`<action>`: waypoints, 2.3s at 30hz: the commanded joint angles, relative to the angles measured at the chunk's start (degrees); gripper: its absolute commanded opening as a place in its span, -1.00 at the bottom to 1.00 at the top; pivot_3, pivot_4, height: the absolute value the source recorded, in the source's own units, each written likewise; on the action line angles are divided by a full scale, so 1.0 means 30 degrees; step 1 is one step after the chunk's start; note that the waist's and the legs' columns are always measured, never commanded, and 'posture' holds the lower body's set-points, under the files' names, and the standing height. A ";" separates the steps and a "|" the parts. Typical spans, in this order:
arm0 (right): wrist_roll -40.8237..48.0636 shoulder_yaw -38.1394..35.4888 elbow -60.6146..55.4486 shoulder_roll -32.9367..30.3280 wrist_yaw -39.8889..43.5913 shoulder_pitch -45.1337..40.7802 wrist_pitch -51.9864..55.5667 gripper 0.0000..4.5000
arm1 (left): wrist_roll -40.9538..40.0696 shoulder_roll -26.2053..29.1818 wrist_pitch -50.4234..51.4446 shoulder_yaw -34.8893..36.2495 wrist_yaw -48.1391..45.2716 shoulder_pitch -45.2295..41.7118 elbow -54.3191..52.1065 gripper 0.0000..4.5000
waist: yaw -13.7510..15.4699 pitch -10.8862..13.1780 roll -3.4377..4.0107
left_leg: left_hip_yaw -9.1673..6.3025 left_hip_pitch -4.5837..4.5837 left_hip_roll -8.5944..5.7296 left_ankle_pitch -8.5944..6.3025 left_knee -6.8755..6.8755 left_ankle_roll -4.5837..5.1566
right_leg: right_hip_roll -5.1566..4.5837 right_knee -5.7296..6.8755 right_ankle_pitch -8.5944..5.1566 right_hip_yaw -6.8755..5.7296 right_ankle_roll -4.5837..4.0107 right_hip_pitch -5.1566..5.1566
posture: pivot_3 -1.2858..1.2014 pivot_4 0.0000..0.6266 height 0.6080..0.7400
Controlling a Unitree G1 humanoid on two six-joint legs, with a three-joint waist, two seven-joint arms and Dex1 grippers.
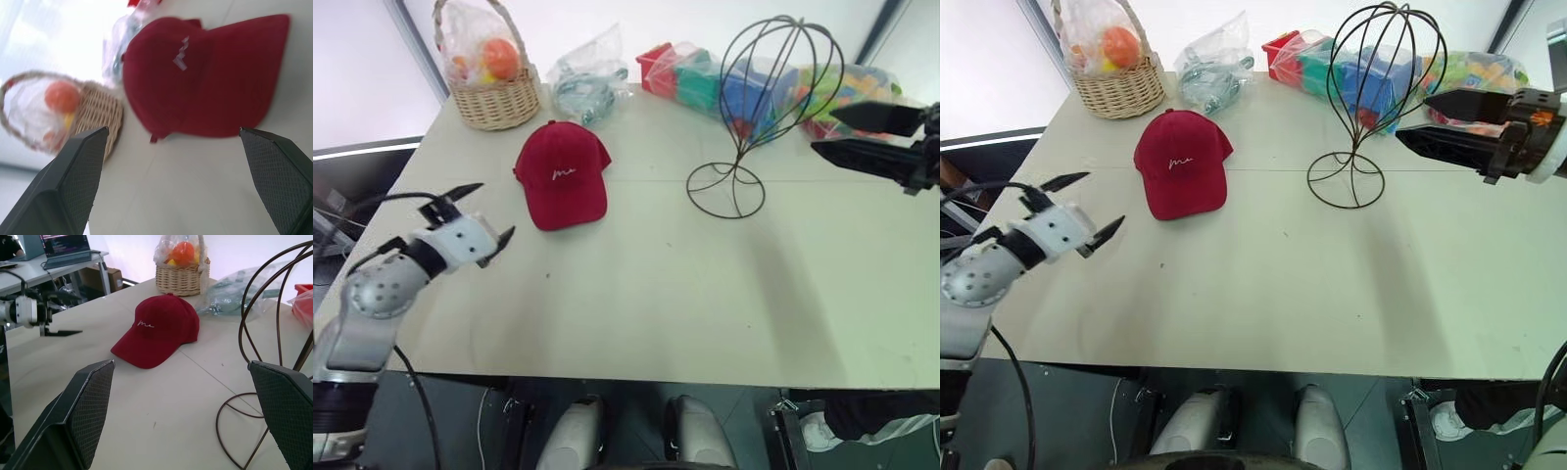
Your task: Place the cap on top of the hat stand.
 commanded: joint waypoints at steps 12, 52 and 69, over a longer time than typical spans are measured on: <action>0.0109 0.0072 0.0603 -0.0184 -0.0105 -0.0397 -0.1261 0.98 | 0.3438 -0.1765 -0.4344 -0.2921 0.2496 -0.1945 0.5311 0.99 | 0.0069 0.0006 -0.0018 | 0.0064 0.0015 -0.0011 -0.0048 0.0022 0.0089 | 0.0016 0.0106 0.0002 0.0069 0.0006 -0.0049 | 0.03 -0.52 1.00; 0.0120 0.0547 0.0595 -0.0080 -0.0902 -0.0413 -0.2129 1.00 | 0.6833 -0.4729 -0.9729 -0.7450 0.6011 -0.9746 1.7224 -0.98 | 0.0548 -0.0013 -0.0018 | 0.0115 0.0015 -0.0069 0.0031 0.0073 0.0100 | 0.0001 0.0128 0.0075 0.0113 0.0137 -0.0042 | 0.03 -0.52 1.00; 0.0048 0.0533 0.0709 0.0216 -0.1316 -0.0238 -0.2408 1.00 | 0.6825 -0.3217 -0.8717 -0.4267 0.9993 -0.8265 0.9900 -0.98 | 0.0476 -0.0001 -0.0036 | 0.0141 -0.0011 -0.0063 0.0032 0.0068 0.0097 | 0.0006 0.0126 0.0076 0.0159 0.0138 -0.0098 | 0.03 -0.52 1.00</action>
